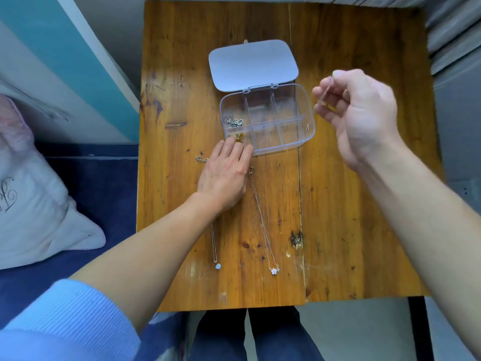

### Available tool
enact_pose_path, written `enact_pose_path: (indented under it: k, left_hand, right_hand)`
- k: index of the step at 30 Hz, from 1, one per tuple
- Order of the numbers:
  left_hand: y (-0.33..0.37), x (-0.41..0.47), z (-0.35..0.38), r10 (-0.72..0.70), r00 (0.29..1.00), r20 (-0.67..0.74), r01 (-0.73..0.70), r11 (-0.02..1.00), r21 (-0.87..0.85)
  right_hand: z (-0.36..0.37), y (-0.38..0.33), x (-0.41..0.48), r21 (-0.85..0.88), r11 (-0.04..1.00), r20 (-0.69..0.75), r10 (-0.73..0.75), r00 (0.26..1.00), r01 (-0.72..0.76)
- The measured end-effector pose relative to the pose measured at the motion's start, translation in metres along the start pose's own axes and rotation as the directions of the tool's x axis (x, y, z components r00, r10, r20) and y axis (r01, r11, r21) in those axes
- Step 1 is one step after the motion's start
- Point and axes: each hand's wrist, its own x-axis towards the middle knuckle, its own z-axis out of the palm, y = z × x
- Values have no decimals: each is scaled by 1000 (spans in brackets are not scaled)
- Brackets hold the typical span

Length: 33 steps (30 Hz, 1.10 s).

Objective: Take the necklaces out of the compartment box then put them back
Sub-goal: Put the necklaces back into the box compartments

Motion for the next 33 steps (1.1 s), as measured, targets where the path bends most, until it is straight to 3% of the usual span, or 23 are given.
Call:
enact_pose_path:
  k: [6, 11, 16, 20, 22, 25, 27, 29, 33]
  left_hand:
    - [3, 1, 3, -24, 1000, 3, 24, 999, -21]
    - [5, 0, 5, -45, 999, -13, 44, 997, -60]
    - [7, 0, 6, -67, 997, -24, 65, 996, -67]
    - [9, 1, 7, -77, 996, -35, 74, 994, -80]
    - [10, 1, 7, -79, 996, -44, 75, 994, -77]
    - [10, 1, 7, -81, 995, -53, 77, 994, -76]
    - [10, 1, 8, -80, 995, -60, 76, 994, -77]
    - [10, 1, 8, -78, 994, -71, 72, 994, -79]
    - [9, 1, 9, -73, 993, -89, 66, 995, -76]
  right_hand:
    - [2, -3, 24, -208, 972, -98, -127, 987, 104]
    - [-4, 17, 46, 34, 998, -46, 63, 997, -62]
    - [-12, 45, 48, 245, 927, -52, 306, 951, -285]
    - [-16, 52, 47, 304, 900, -103, 359, 928, -314]
    - [-15, 53, 48, 208, 938, -148, 312, 939, -279]
    - [-13, 59, 50, -226, 960, -194, 121, 973, -164]
    - [-15, 66, 48, -498, 863, -135, 14, 991, -80]
    - [-18, 73, 44, -662, 749, -70, -10, 998, -39]
    - [-25, 81, 38, -795, 607, -20, -27, 999, 0]
